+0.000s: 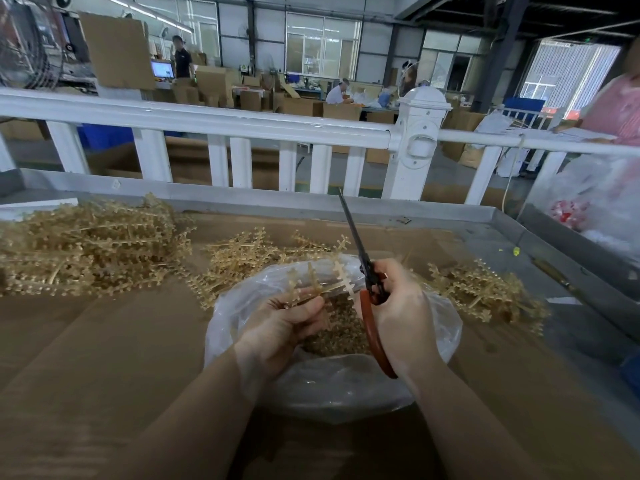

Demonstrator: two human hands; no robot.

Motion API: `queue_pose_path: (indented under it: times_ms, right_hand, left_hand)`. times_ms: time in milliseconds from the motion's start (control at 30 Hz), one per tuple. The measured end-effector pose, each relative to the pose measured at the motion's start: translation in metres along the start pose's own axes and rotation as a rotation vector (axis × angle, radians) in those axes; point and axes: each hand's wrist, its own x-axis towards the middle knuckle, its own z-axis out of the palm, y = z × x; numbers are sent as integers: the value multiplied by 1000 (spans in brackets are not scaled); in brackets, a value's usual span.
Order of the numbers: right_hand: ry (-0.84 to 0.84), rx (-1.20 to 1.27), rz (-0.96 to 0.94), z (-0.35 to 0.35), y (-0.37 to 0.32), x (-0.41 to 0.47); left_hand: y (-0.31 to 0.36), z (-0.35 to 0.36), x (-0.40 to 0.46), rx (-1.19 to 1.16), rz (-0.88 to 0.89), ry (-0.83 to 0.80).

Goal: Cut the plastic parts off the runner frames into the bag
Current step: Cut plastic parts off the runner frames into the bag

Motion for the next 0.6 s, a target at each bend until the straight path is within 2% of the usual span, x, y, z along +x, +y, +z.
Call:
queue_pose_path:
  times_ms: [133, 433, 600]
  right_hand:
    - [-62, -78, -37, 0, 2, -4]
    - [-276, -313, -105, -4, 6, -19]
    - [-314, -394, -126, -5, 11, -22]
  left_hand:
    - [-2, 1, 3, -125, 12, 126]
    - [0, 2, 3, -289, 36, 221]
    - [1, 3, 5, -347, 35, 264]
